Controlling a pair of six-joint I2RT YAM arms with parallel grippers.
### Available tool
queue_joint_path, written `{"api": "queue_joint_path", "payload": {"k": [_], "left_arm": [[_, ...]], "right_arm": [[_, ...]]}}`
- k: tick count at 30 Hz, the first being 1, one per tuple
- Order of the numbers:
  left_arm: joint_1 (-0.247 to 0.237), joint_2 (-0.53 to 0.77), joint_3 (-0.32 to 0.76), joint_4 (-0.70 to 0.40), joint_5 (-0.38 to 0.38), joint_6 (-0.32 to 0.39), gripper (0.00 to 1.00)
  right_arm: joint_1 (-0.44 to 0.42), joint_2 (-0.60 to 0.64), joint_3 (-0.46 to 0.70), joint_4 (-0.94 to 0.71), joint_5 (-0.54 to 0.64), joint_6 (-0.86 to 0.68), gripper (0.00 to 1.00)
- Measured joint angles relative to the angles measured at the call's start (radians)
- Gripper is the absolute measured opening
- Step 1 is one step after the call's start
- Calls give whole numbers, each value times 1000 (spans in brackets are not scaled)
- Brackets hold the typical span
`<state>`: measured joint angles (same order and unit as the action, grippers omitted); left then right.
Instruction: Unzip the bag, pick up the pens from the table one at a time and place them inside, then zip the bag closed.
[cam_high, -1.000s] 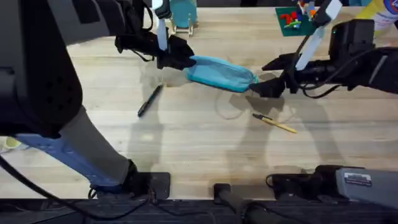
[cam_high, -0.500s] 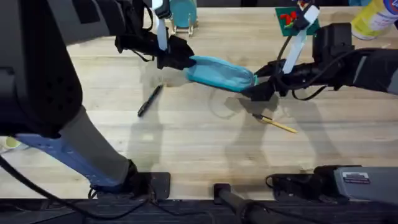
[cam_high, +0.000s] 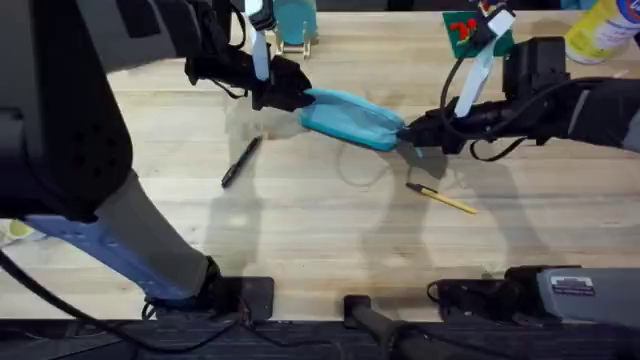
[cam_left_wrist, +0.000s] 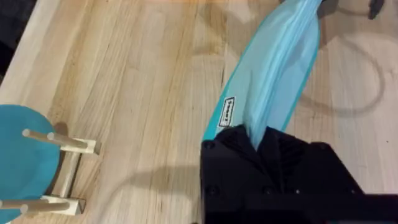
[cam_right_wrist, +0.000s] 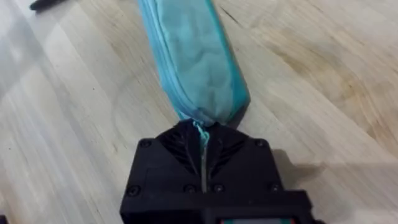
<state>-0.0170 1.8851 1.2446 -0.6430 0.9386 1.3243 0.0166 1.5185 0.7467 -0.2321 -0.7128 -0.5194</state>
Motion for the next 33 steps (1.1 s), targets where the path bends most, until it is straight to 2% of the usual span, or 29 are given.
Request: {"api": "queue_joint_path", "payload": {"k": [16, 33], "left_arm": [[0, 0, 0, 0, 0, 0, 42], [9, 0, 0, 2, -9, 0, 42]], "right_arm": [[0, -8, 0, -8, -1, 34, 31], [0, -126, 73, -27, 21, 41, 31]]}}
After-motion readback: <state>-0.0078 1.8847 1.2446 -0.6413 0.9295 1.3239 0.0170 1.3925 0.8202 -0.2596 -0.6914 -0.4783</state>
